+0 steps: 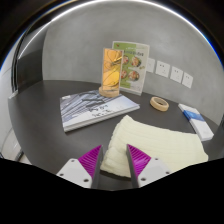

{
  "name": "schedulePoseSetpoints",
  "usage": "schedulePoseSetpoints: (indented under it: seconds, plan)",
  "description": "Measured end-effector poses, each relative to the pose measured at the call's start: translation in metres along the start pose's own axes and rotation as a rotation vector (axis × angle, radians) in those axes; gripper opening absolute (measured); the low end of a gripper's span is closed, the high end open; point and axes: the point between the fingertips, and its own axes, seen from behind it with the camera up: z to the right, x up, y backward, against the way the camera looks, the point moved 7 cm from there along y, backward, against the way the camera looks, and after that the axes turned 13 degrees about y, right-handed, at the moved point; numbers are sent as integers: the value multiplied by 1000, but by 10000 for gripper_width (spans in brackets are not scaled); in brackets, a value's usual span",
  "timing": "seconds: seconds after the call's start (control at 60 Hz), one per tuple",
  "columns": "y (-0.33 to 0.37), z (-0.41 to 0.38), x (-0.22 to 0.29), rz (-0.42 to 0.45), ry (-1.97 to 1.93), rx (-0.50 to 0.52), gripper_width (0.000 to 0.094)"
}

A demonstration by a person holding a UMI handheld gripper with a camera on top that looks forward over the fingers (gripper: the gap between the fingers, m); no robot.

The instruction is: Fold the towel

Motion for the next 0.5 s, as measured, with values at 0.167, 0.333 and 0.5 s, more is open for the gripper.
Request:
schedulePoseSetpoints:
  seconds: [0.167,0.333,0.5]
  plan:
    - [-1,7,-3,27,30,-54,67]
    - [1,7,-1,41,4,-52,8]
    - [28,48,31,154,-86,-101,7]
